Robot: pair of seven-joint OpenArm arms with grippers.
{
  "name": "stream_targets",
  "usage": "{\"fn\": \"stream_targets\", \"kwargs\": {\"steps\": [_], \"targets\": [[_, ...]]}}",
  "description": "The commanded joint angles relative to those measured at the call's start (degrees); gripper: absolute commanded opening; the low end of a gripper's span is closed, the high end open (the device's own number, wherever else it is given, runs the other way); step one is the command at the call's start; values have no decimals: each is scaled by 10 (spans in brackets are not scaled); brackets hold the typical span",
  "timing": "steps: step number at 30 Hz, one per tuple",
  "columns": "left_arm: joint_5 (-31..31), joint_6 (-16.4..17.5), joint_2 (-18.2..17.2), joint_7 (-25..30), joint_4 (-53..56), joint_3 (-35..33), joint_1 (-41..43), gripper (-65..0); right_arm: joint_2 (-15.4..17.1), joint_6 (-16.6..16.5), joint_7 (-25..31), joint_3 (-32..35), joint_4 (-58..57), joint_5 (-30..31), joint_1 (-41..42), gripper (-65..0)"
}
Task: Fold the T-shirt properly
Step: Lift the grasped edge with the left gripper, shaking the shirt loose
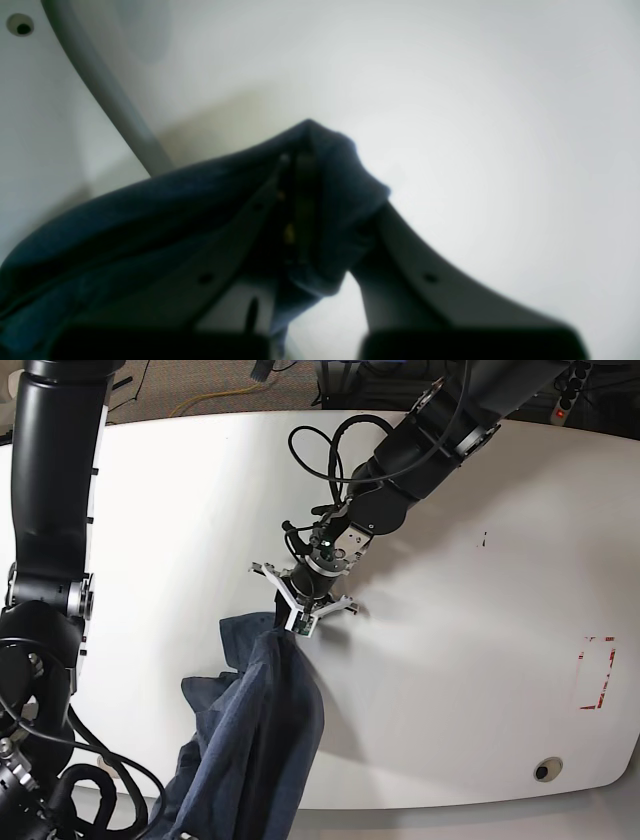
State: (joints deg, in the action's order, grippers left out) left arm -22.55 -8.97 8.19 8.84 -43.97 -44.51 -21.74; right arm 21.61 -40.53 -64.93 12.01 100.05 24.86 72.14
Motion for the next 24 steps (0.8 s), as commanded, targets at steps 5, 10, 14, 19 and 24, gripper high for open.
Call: {"fn": "stream_targets", "kwargs": {"steps": [5, 10, 14, 19, 24], "targets": [[4, 0, -25, 10, -87, 25, 21, -644, 2, 5, 15, -4, 4, -3, 23, -650], [4, 0, -82, -50, -192, 60, 65, -644, 2, 5, 15, -5, 7, -3, 10, -650], [5, 0, -129, -71, -261, 74, 103, -644, 2, 5, 15, -5, 7, -3, -2, -650], [5, 0, -179, -88, -337, 75, 151, -644, 2, 5, 15, -5, 8, -3, -4, -650], [5, 0, -220, -88, -374, 84, 191, -637, 2, 5, 15, -5, 7, -3, -5, -650]]}}
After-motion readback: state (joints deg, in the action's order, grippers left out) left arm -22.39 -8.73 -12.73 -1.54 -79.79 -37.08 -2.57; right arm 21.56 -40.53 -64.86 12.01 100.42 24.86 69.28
